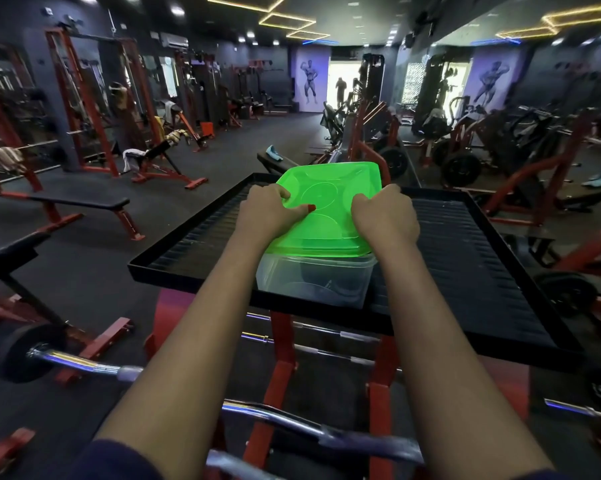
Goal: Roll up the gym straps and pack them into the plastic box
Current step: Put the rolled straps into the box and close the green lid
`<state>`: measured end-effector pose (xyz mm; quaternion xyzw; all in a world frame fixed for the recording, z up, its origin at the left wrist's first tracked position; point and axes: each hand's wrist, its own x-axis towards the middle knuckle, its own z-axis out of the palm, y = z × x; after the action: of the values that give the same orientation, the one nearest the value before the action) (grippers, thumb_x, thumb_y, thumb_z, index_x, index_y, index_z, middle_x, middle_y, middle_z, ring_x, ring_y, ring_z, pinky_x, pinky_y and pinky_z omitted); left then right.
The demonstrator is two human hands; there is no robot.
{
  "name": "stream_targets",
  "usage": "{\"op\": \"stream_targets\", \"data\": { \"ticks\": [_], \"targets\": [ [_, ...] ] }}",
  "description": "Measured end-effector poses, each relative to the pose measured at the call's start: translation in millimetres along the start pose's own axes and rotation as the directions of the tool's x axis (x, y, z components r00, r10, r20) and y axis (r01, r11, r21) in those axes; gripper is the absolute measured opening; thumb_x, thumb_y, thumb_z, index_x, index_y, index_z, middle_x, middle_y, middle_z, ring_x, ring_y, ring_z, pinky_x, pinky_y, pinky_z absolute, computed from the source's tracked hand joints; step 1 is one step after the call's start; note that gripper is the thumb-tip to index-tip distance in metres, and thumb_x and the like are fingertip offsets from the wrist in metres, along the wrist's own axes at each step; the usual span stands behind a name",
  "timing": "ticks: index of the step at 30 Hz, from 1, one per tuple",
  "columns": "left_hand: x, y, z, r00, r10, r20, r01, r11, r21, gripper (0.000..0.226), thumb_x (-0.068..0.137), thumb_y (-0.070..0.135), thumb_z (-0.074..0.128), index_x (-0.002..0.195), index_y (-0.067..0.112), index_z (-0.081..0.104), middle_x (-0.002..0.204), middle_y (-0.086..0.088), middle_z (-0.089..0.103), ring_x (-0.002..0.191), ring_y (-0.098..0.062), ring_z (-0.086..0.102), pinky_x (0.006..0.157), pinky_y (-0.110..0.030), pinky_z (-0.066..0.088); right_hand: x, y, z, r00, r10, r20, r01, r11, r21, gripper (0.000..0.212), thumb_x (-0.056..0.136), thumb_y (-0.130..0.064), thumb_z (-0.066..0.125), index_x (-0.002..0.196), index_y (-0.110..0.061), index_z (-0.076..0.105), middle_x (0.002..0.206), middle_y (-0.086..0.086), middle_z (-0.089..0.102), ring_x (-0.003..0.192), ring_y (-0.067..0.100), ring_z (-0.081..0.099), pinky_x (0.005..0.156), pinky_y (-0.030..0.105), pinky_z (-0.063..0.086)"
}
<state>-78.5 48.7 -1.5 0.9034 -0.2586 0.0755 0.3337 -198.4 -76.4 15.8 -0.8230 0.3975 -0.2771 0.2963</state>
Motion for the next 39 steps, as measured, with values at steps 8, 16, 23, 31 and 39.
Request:
{"op": "stream_targets", "data": {
  "ticks": [8, 16, 23, 31, 39],
  "targets": [
    [0.9, 1.3, 6.3, 1.000, -0.027, 0.009, 0.027, 0.999, 0.045, 0.070, 0.072, 0.068, 0.064, 0.122, 0.018, 0.060, 0.128, -0.015, 0.053, 0.114, -0.035, 0.053, 0.095, -0.045, 0.047, -7.9, 1.6, 14.5, 0.988, -0.137, -0.070, 0.121, 0.974, -0.194, 0.050, 0.093, -0.027, 0.049, 0.131, 0.002, 0.038, 0.133, 0.026, 0.048, 0.123, 0.039, 0.041, 0.090, 0.043, 0.044],
    [-0.9, 8.1, 11.9, 0.990, -0.107, 0.094, 0.081, 0.965, 0.248, 0.079, 0.082, 0.069, 0.050, 0.141, 0.016, 0.039, 0.141, -0.022, 0.037, 0.130, -0.040, 0.033, 0.102, -0.051, 0.034, -3.6, 6.0, 20.0, 0.998, 0.029, 0.057, -0.021, 0.992, -0.121, 0.074, 0.091, -0.034, 0.056, 0.146, 0.001, 0.022, 0.152, 0.022, 0.021, 0.128, 0.042, 0.041, 0.094, 0.044, 0.045],
    [-1.6, 14.1, 13.9, 0.960, -0.236, 0.148, 0.177, 0.927, 0.329, 0.097, 0.082, 0.075, 0.038, 0.152, 0.014, 0.011, 0.152, -0.027, 0.021, 0.138, -0.043, 0.026, 0.108, -0.052, 0.027, 3.7, 18.5, 22.6, 0.973, 0.108, 0.204, -0.112, 0.994, 0.009, 0.070, 0.092, -0.045, 0.047, 0.141, 0.003, 0.033, 0.140, 0.023, 0.044, 0.121, 0.038, 0.050, 0.082, 0.034, 0.038],
    [15.9, 6.8, 15.4, 0.922, -0.368, 0.122, 0.312, 0.891, 0.330, 0.131, 0.055, 0.097, 0.036, 0.143, 0.001, 0.027, 0.145, -0.019, 0.040, 0.129, -0.039, 0.043, 0.103, -0.047, 0.039, 9.5, 19.2, 24.7, 0.962, 0.115, 0.247, -0.112, 0.993, -0.026, 0.077, 0.094, -0.048, 0.045, 0.149, -0.001, 0.018, 0.148, 0.021, 0.039, 0.130, 0.037, 0.044, 0.100, 0.042, 0.040],
    [36.9, -9.3, -5.9, 0.905, -0.276, 0.325, 0.154, 0.922, 0.354, 0.127, 0.055, 0.095, 0.031, 0.141, 0.002, 0.039, 0.147, -0.020, 0.040, 0.129, -0.035, 0.046, 0.107, -0.043, 0.036, 39.3, 16.2, 29.5, 0.952, 0.116, 0.282, -0.104, 0.993, -0.057, 0.092, 0.087, -0.062, 0.050, 0.148, 0.001, 0.024, 0.150, 0.022, 0.034, 0.131, 0.038, 0.043, 0.099, 0.041, 0.041]
  ]
}}
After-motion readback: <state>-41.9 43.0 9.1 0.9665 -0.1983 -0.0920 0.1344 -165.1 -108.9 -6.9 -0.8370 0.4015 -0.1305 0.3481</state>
